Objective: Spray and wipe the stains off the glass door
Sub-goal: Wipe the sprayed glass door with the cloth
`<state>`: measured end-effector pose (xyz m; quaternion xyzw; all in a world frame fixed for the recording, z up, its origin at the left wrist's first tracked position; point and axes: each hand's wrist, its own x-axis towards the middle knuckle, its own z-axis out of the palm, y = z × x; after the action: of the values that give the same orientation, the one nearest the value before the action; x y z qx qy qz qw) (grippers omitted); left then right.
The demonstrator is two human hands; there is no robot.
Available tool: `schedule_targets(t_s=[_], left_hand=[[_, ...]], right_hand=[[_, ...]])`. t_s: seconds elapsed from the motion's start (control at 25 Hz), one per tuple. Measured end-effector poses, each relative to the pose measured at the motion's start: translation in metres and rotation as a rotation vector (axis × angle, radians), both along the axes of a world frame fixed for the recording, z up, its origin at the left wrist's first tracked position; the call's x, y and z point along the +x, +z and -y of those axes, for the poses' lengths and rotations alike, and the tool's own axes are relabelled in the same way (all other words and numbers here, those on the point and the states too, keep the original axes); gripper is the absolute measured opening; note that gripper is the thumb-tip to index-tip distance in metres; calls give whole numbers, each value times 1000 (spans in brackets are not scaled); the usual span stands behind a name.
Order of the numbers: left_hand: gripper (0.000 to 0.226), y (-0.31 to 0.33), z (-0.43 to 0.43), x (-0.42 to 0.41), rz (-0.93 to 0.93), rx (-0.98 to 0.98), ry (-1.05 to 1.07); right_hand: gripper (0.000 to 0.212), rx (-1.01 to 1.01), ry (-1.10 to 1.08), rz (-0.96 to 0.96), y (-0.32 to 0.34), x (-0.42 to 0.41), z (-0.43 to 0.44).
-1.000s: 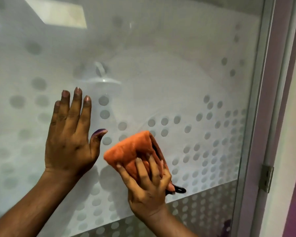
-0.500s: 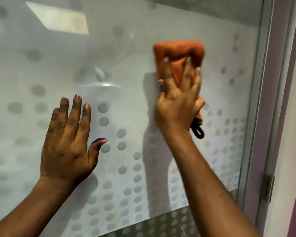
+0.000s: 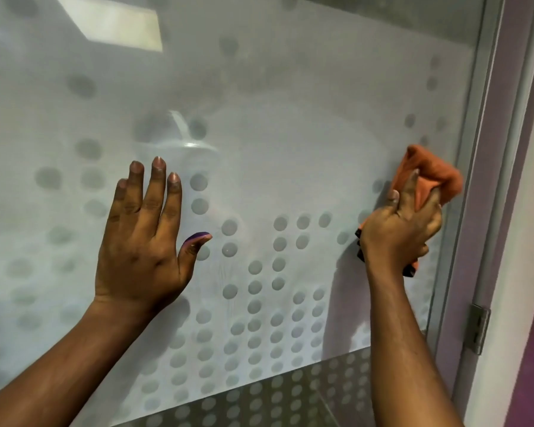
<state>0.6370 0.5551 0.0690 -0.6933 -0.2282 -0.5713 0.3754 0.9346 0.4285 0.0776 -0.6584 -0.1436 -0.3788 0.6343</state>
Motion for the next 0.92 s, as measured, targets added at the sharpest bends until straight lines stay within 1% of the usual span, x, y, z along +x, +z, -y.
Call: schedule_targets(t_s=[0.2,0.32,0.4,0.52,0.6,0.68,0.76,0.92], left_hand=[[68,1,1,3,-4,-8,32],[68,0,-1,3,4,-2,18],[68,0,-1,3,4,2,14],[70,0,0,3,-4,-10,9],[73,-1,0,2,-13,-22,11],[75,0,0,3,-25,-26,5],[75,0,0,3,-21,-32,-33],[72,0,0,0,-3,-54,-138]], right_hand=[[45,41,-5,5,-66,-13,-2],[45,3,17,128,-96,-30,-8],[47,11,74,186,-83,-28,-8],[55,14,110,182,-45,-32,-8],[53,-73,70,282,-33,-51,-14],[47,-165,62,419,-37,-78,-21],[43,-242,74,553,-56,-107,-30],[46,-383,117,811,-122,-148,-39]])
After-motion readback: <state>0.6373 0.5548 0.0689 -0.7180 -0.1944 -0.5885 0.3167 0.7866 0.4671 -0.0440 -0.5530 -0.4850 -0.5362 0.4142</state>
